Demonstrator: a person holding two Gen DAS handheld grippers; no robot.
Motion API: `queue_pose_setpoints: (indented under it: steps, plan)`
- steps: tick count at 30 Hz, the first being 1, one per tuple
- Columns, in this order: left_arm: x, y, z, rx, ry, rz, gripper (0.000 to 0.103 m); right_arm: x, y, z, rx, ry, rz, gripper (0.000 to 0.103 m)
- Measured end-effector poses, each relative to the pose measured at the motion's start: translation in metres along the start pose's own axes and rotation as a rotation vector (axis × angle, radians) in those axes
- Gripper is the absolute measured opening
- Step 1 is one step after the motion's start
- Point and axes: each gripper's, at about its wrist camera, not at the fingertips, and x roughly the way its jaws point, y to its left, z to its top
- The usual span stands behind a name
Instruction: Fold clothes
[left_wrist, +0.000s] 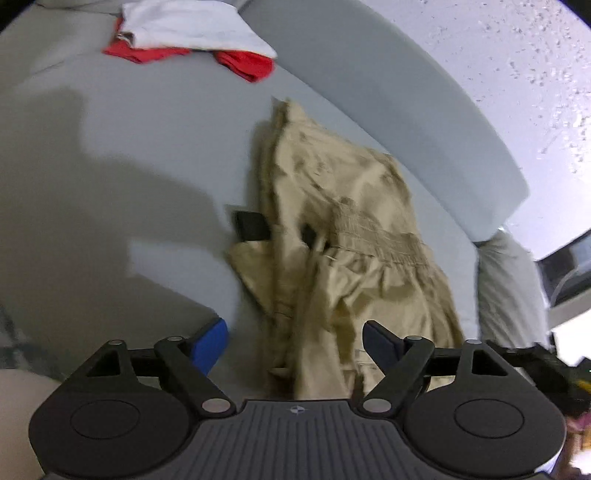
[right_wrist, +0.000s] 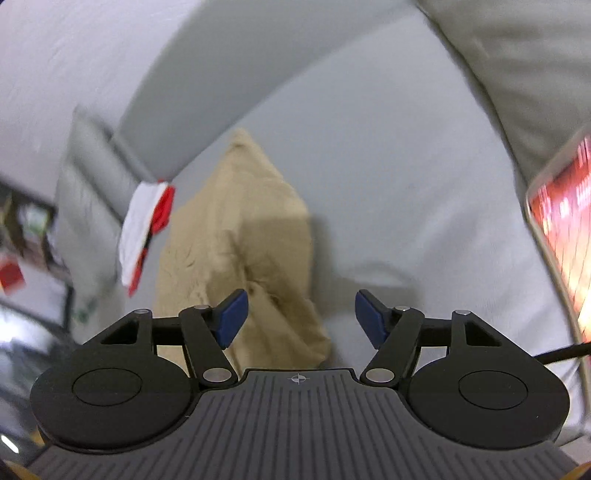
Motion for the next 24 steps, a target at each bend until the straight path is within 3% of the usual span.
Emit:
queue_pose_setpoints:
  steps: [5, 10, 13, 15, 16, 17, 20, 24]
  plan:
    - [0.025, -0.005, 0.013, 0.006, 0.046, -0.072, 0.076, 0.028, -0.018, 0.0, 0.054, 0.042, 0.148, 0.071]
    - [0.05, -0.017, 0.024, 0.065, 0.068, -0.053, 0.072, 0.06, 0.009, 0.0, -0.13, 0.083, 0.175, 0.071]
    - [0.056, -0.022, 0.03, 0.093, 0.074, -0.025, 0.049, 0.078, 0.034, -0.007, -0.269, 0.09, 0.136, 0.07]
    - [0.057, -0.022, 0.034, 0.088, 0.082, -0.026, 0.029, 0.084, 0.046, -0.012, -0.328, 0.089, 0.103, 0.043]
    - [0.056, -0.024, 0.035, 0.098, 0.087, -0.028, 0.027, 0.081, 0.049, -0.013, -0.314, 0.082, 0.077, 0.022]
    - [0.056, -0.031, 0.035, 0.145, 0.088, -0.021, 0.025, 0.078, 0.051, -0.015, -0.3, 0.076, 0.051, 0.013]
    - [0.053, -0.055, 0.034, 0.3, 0.093, -0.01, 0.022, 0.051, 0.053, -0.027, -0.258, 0.025, 0.007, 0.008]
    - [0.053, -0.071, 0.032, 0.366, 0.147, -0.096, 0.022, 0.011, 0.056, -0.049, -0.216, -0.035, -0.051, 0.007]
